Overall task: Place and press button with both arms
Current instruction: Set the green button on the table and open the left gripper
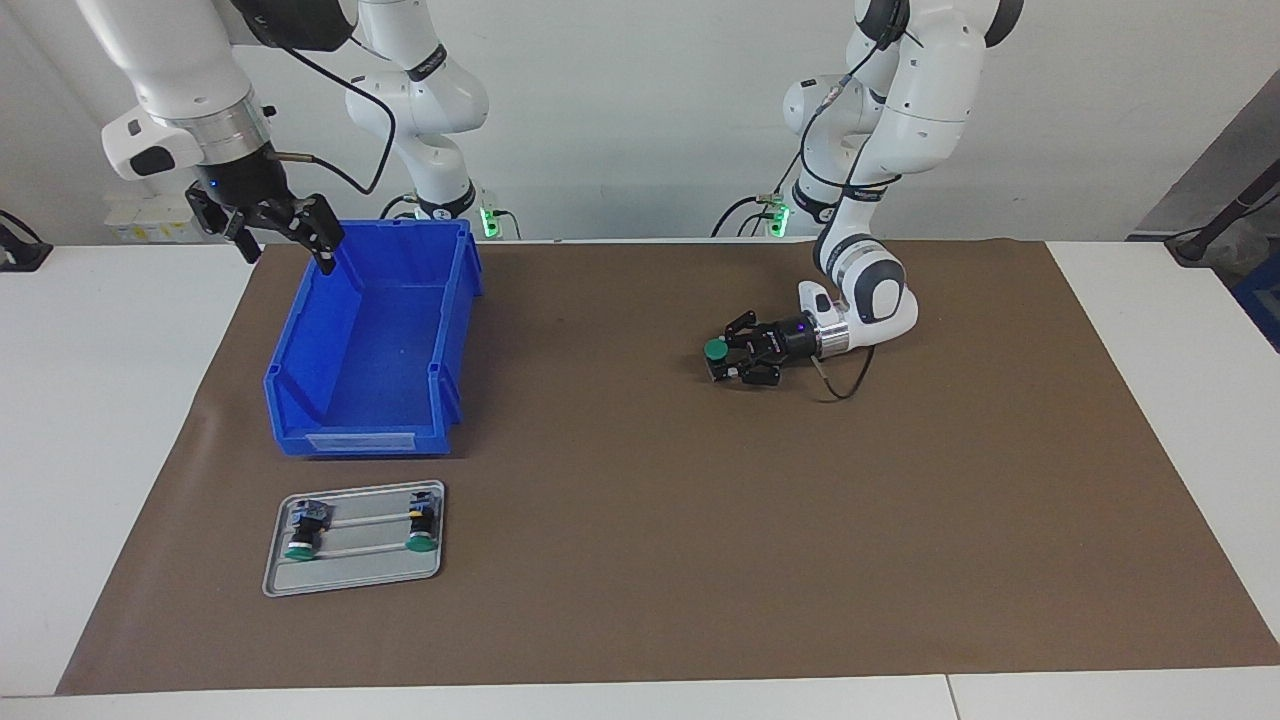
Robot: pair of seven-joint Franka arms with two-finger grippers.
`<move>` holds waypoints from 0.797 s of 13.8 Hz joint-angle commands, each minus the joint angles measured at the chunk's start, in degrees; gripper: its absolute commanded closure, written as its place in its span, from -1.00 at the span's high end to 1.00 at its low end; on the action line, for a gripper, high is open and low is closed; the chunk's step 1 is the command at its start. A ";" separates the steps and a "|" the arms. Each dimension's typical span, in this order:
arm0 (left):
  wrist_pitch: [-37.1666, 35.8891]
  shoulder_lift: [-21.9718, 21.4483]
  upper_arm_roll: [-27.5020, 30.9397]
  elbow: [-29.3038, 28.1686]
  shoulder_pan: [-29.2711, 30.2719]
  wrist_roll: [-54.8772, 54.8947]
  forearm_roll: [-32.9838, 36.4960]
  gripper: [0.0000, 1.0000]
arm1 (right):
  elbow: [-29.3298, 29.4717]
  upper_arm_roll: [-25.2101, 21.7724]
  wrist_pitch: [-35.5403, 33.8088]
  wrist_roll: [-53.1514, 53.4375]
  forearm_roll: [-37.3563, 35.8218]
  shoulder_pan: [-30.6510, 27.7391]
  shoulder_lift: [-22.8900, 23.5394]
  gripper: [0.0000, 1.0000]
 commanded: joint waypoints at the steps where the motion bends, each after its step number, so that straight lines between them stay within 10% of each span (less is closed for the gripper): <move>1: 5.26 0.44 0.53 -3.26 0.72 3.34 2.74 -0.29 | -1.58 -0.15 0.58 -1.76 1.13 -0.60 -1.43 1.00; 11: 8.43 0.71 0.44 -3.26 0.28 3.25 3.53 -0.03 | -1.76 -0.15 0.49 -1.76 1.13 -0.68 -1.43 1.00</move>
